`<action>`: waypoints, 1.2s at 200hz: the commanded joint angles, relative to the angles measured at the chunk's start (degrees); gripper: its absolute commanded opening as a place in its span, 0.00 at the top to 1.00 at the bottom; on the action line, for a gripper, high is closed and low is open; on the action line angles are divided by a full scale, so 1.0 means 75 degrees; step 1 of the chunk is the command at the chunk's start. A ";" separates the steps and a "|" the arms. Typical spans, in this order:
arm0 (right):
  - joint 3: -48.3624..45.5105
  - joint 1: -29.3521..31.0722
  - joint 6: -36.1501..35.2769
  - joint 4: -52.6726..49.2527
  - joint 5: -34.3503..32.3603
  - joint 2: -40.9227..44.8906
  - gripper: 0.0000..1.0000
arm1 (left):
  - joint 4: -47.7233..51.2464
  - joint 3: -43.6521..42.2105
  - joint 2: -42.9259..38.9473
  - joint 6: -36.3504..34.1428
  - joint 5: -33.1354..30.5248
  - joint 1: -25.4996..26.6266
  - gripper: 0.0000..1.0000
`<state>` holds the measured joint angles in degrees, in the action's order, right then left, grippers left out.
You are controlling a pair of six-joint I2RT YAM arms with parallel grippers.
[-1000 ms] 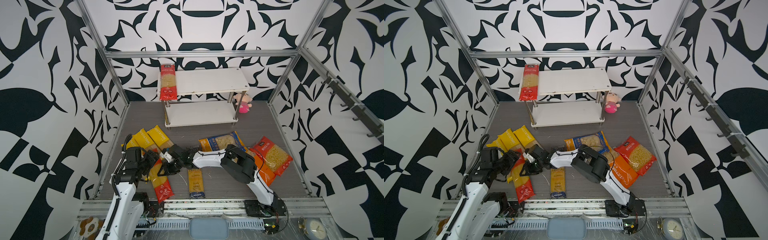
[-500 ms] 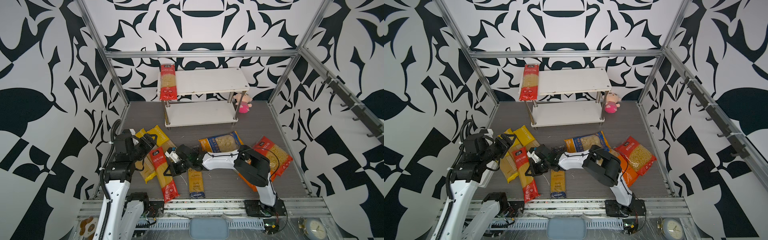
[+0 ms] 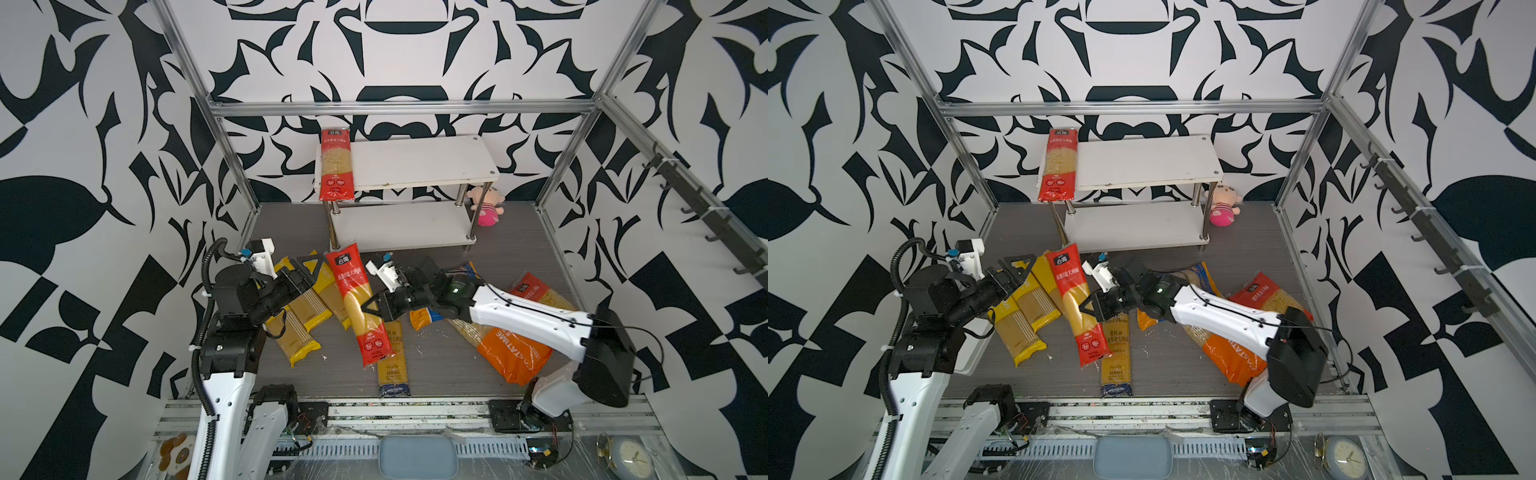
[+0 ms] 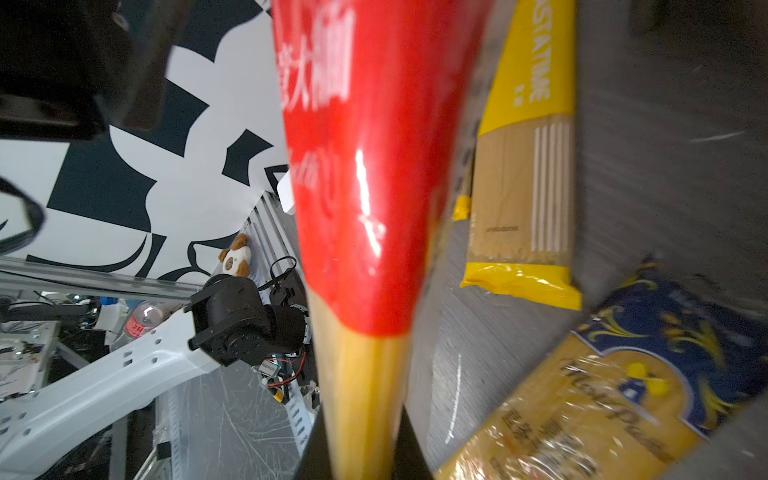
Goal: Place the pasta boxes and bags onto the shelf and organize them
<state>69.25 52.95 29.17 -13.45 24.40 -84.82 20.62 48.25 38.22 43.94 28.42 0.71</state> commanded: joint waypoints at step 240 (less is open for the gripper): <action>1.0254 -0.3403 0.2611 -0.1529 0.2890 -0.4586 0.98 | -0.6699 0.0902 0.4350 0.2205 0.0611 0.2645 0.48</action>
<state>140.07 28.03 45.76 -34.37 42.65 -122.32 -23.70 51.88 70.98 58.70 33.26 19.57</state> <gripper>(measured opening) 0.123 0.574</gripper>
